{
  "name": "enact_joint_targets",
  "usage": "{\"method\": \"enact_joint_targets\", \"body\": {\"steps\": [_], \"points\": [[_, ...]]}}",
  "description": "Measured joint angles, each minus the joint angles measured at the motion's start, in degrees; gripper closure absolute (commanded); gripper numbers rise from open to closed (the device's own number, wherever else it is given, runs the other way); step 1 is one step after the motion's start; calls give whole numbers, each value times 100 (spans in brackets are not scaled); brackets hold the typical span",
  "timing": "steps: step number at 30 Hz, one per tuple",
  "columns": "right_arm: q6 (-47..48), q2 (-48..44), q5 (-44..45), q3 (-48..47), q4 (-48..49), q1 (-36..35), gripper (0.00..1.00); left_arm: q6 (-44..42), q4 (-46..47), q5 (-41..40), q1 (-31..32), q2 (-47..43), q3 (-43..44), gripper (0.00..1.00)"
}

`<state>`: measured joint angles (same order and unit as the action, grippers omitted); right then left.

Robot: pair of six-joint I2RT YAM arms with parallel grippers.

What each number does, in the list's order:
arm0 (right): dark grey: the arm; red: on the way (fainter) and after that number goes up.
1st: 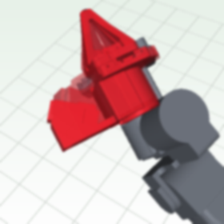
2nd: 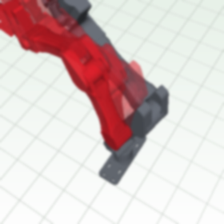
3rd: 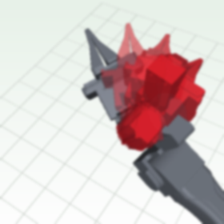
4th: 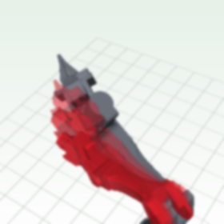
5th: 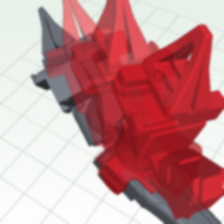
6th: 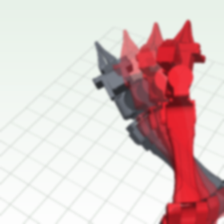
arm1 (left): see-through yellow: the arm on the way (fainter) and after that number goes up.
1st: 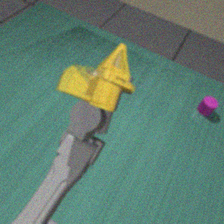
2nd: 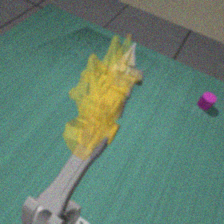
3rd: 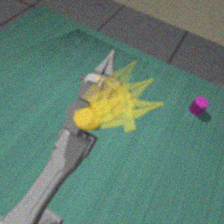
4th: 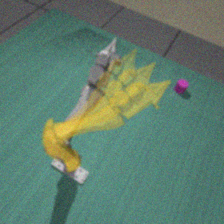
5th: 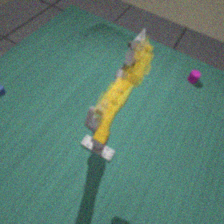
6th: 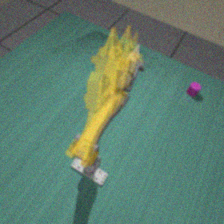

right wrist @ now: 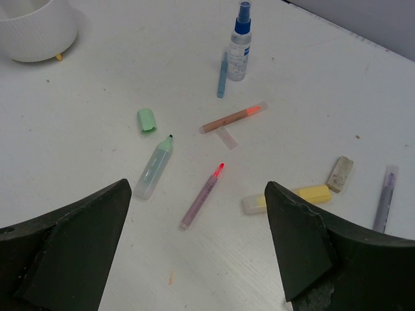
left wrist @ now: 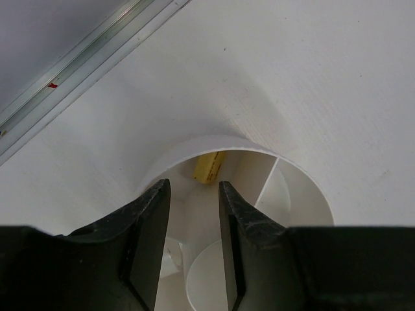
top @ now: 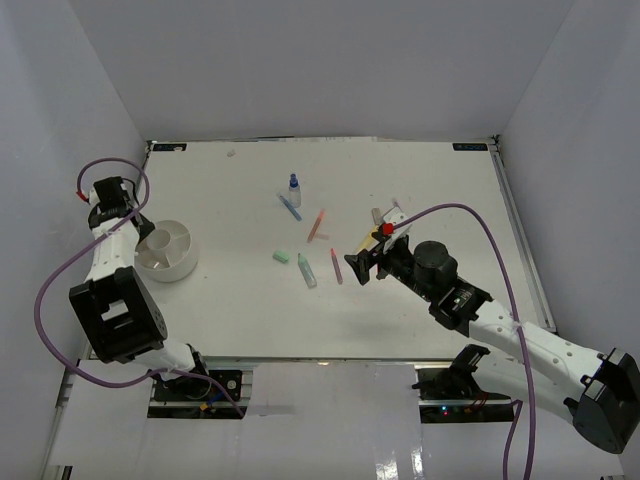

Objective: Sort the stationery into containers
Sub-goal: Place the stationery in the storage box, then pick up the stationery from the center of the board.

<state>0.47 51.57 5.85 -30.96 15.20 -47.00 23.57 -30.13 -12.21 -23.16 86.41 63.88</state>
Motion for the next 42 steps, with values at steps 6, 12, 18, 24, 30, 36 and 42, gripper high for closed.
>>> {"method": "enact_joint_targets", "body": {"steps": [6, 12, 18, 24, 30, 36, 42], "points": [[0, 0, 0, 0, 0, -2, 10, 7, 9, 0, -4, 7, -17, 48], [-2, 52, 4, 0, 15, -2, 10, 66, -326, -31, -4, -142, 177, 38], [-28, 472, 142, -57, -57, 52, 9, 240, -595, 2, 0, -894, 560, 19], [-378, 1808, 404, -1025, -691, 723, 4, 367, -623, 256, 227, -1904, 608, 2], [-761, 3053, 479, -1803, -1139, 1613, 2, 216, -592, 411, 970, -2581, 396, 2], [-892, 4336, 619, -2686, -1572, 2046, 4, -87, -442, 675, 1628, -3445, -195, 2], [-922, 5213, 769, -3434, -1810, 2201, 15, -363, -402, 1008, 2166, -4129, -525, 2]]}}
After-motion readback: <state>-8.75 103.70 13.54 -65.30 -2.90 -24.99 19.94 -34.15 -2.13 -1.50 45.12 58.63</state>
